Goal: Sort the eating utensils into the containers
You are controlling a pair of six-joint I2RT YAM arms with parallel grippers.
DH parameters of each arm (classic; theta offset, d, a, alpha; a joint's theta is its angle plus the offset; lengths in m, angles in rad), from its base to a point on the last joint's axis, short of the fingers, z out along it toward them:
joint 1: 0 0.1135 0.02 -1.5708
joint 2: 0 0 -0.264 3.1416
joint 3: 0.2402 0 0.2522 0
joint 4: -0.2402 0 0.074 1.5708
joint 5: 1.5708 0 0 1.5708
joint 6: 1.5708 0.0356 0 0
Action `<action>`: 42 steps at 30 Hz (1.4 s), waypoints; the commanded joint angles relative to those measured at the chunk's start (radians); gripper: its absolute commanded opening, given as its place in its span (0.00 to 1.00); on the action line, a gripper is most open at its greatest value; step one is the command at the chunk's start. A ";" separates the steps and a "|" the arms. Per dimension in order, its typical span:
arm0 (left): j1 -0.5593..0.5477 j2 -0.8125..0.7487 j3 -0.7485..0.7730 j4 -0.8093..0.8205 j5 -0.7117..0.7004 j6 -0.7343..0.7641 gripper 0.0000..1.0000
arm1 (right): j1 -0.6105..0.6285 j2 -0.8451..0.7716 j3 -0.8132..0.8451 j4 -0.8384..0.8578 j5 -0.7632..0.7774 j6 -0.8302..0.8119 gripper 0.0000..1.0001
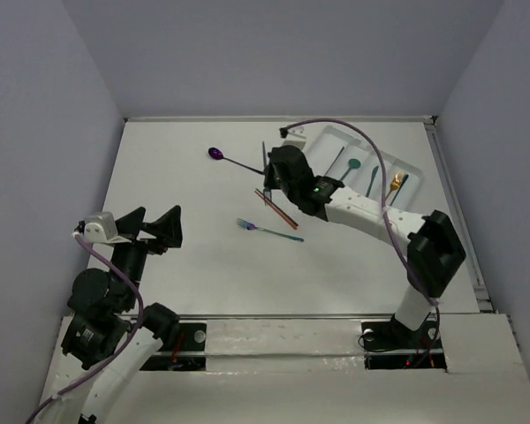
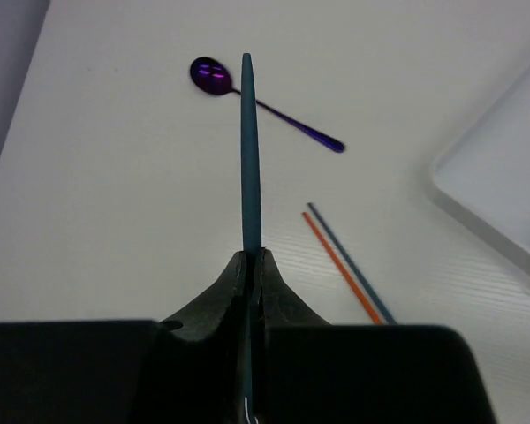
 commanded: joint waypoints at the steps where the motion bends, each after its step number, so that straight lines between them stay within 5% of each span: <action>1: -0.011 -0.023 -0.006 0.041 0.003 0.005 0.99 | -0.184 -0.204 -0.209 0.023 0.104 0.010 0.00; 7: -0.031 -0.035 -0.004 0.036 -0.011 0.005 0.99 | -0.522 -0.442 -0.500 0.023 0.107 -0.014 0.00; 16: -0.040 -0.029 -0.004 0.036 -0.022 0.007 0.99 | -0.869 -0.384 -0.559 0.094 -0.052 -0.054 0.00; 30: -0.049 -0.020 -0.004 0.039 -0.036 0.008 0.99 | -0.930 -0.114 -0.424 0.148 -0.120 -0.142 0.01; 36: -0.049 -0.010 -0.004 0.041 -0.036 0.008 0.99 | -0.930 -0.141 -0.415 0.117 -0.122 -0.125 0.48; 42: -0.049 -0.001 -0.006 0.045 -0.033 0.013 0.99 | -0.837 -0.223 -0.418 0.117 -0.278 -0.192 0.52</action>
